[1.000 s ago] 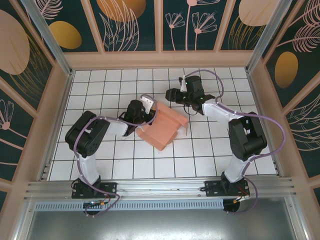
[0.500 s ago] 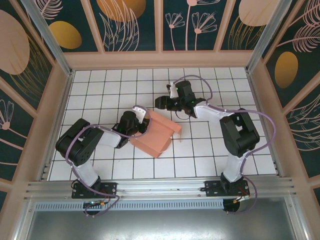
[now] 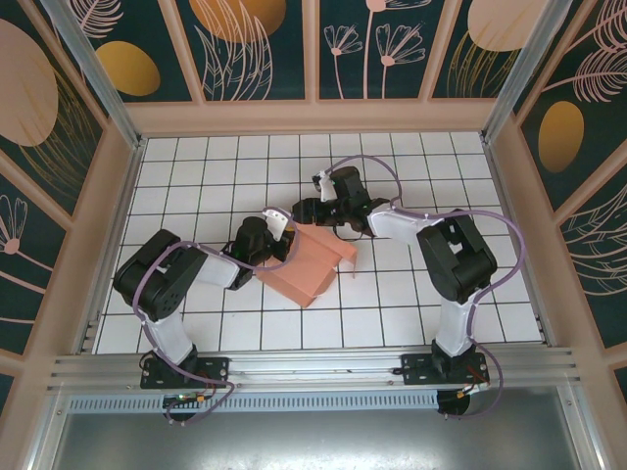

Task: Fold the paper box

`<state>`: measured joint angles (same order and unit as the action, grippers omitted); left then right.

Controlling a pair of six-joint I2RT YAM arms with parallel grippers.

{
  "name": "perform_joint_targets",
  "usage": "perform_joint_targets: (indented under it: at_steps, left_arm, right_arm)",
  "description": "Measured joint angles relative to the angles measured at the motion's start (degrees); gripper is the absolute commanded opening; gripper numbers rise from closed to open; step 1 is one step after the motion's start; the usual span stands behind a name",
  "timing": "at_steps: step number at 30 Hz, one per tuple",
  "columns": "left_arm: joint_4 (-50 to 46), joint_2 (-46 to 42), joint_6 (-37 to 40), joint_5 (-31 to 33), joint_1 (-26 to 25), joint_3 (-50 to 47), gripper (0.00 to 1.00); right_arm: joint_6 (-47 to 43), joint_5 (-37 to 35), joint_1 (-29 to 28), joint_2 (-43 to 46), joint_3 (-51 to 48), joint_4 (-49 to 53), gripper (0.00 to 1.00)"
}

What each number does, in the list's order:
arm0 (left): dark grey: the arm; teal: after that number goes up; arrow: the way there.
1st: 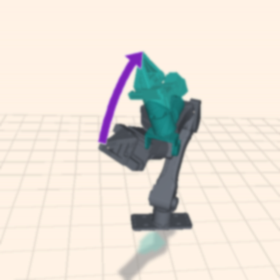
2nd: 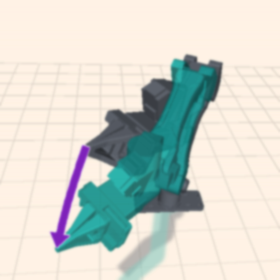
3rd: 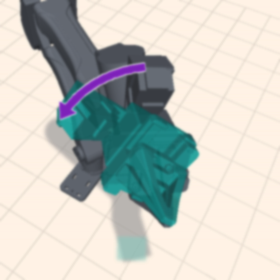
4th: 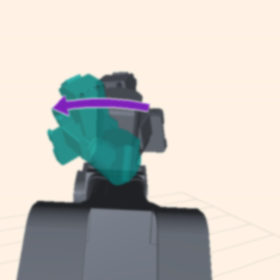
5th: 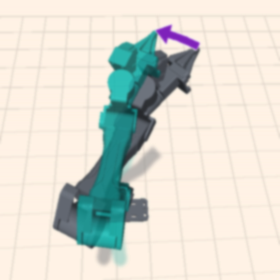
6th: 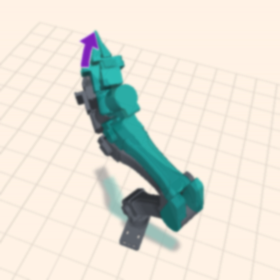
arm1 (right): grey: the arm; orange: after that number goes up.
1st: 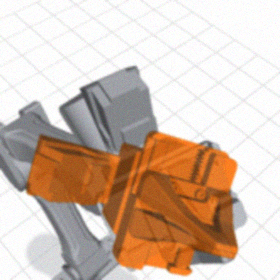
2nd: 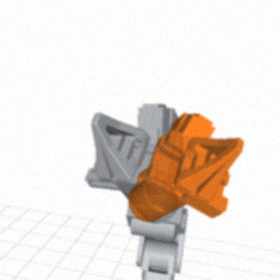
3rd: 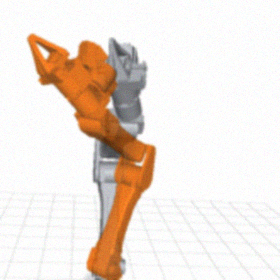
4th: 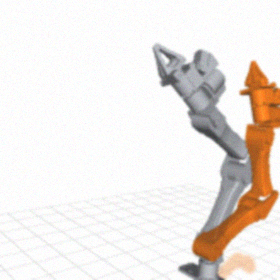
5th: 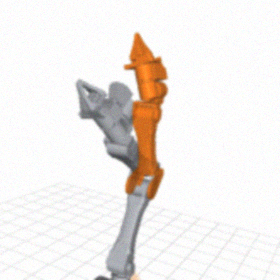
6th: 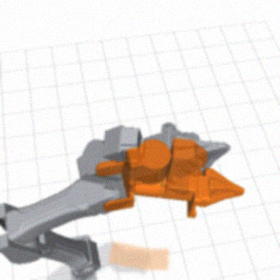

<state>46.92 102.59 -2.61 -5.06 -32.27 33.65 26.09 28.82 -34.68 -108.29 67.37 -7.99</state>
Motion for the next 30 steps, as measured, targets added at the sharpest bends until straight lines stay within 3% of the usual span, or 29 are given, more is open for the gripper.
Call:
perform_joint_targets:
  at_steps: [6, 13, 21, 30]
  left_arm:
    - [-0.04, 0.07, -0.02, 0.48, -0.02, 0.0, 0.11]
    - [-0.04, 1.64, -0.02, 1.36, -0.17, 1.4, 0.19]
    - [0.96, 3.65, -1.18, 1.11, -0.24, 2.93, 0.0]
    - [1.31, 3.85, -3.06, 0.9, -0.33, 3.02, 0.0]
  right_arm:
    - [1.09, 0.96, 0.02, -0.74, -0.2, -1.55, 0.44]
    - [1.99, 1.99, 0.02, -0.87, -1.33, -3.65, 0.42]
    - [3.1, 2.29, 0.46, -0.9, -1.57, -4.15, 0.42]
    - [7.63, 4.57, 1.07, -0.9, -4.63, -9.22, 0.49]
